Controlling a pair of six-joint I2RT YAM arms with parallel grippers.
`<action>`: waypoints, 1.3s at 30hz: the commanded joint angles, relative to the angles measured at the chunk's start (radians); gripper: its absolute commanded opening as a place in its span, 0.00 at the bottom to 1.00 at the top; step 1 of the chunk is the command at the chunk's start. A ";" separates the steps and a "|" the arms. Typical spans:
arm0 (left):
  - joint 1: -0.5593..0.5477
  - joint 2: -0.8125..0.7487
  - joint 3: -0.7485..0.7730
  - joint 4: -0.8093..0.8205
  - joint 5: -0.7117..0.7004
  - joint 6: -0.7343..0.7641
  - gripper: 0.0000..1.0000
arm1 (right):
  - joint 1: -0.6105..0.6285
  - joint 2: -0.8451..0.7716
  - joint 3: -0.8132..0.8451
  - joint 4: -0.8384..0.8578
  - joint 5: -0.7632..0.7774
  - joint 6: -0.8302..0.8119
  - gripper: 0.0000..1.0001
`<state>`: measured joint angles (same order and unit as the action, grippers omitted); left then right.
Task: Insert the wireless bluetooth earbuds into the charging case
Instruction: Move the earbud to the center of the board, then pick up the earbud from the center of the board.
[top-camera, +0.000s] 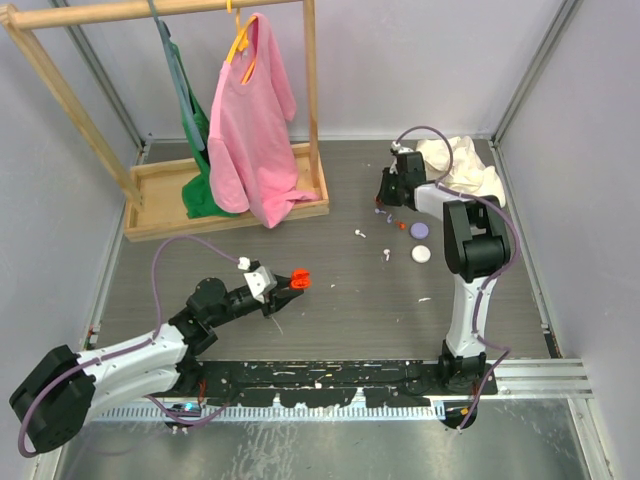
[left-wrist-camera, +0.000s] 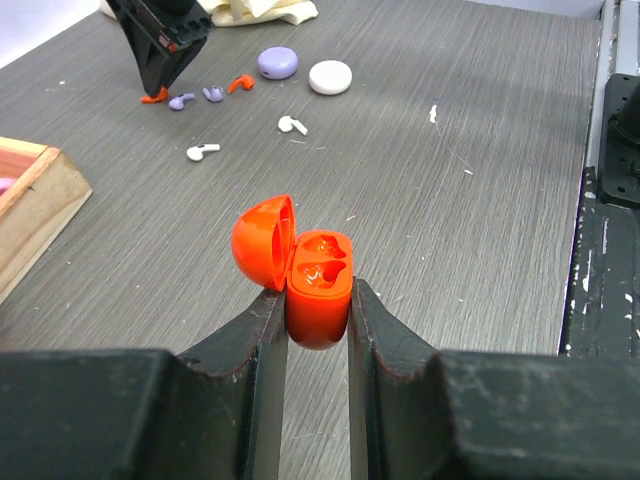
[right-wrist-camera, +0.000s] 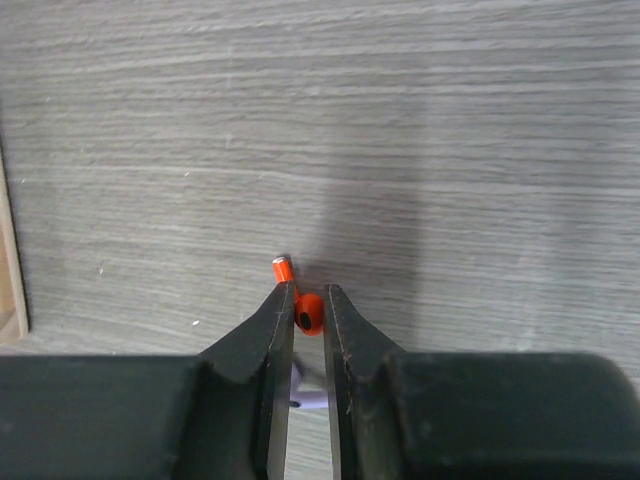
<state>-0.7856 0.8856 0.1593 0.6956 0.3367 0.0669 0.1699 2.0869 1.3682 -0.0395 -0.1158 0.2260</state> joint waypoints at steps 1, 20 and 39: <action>-0.003 -0.023 0.037 0.037 0.008 -0.004 0.00 | 0.050 -0.060 -0.018 -0.086 -0.045 -0.067 0.19; -0.003 -0.043 0.028 0.038 -0.011 -0.006 0.00 | 0.281 -0.090 -0.017 -0.297 -0.169 -0.262 0.20; -0.003 -0.059 0.020 0.040 -0.031 -0.007 0.00 | 0.374 -0.281 -0.100 -0.351 -0.001 -0.242 0.43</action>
<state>-0.7856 0.8444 0.1593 0.6830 0.3244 0.0639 0.5186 1.8866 1.2682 -0.4438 -0.2073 -0.0689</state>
